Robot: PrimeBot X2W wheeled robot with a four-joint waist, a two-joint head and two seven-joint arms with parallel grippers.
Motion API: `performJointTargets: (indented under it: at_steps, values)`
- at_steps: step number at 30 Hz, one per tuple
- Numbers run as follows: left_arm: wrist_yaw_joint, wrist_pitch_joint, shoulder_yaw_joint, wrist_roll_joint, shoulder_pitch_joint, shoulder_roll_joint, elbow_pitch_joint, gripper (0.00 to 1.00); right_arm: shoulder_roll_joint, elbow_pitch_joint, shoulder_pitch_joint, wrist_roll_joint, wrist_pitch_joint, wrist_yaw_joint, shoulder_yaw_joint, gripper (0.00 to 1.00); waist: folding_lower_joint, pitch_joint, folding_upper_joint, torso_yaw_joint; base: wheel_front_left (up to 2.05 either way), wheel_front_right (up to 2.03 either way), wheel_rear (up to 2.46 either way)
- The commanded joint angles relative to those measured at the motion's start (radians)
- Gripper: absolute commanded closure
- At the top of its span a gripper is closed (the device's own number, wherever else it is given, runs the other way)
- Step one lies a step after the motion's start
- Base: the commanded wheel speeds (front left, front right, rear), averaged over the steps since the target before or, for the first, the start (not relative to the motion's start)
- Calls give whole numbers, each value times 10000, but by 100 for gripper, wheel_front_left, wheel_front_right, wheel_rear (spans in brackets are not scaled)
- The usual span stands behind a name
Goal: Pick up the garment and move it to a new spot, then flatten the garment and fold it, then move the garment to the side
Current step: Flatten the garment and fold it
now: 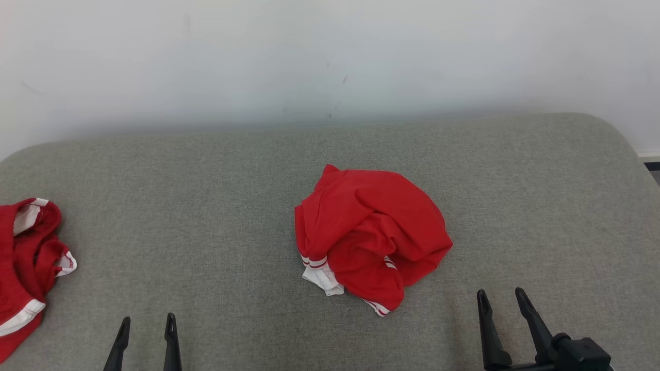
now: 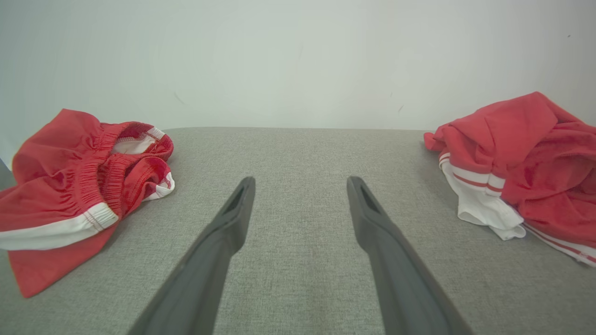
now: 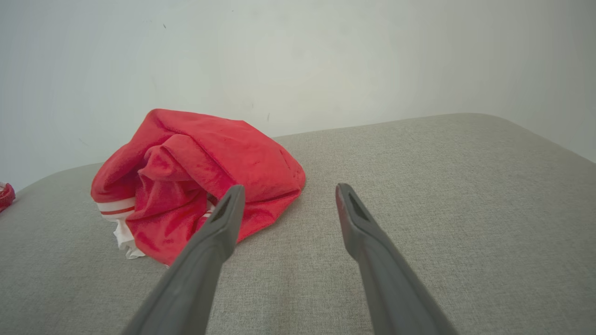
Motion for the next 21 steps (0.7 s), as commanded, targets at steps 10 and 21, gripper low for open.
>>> performJointTargets:
  at_steps: [10, 21]
  values:
    - [-21, -13, 100, -9, -144, -14, 22, 0, -5, -45, 33, -3, -24, -18, 31, 0, 0, 90, 0, 34, 0, 0, 0]
    - [-177, -13, -856, -499, -932, -11, 384, 0, -7, -72, -297, 76, -22, -18, 95, 0, 0, 440, 0, -80, 0, 0, 0]
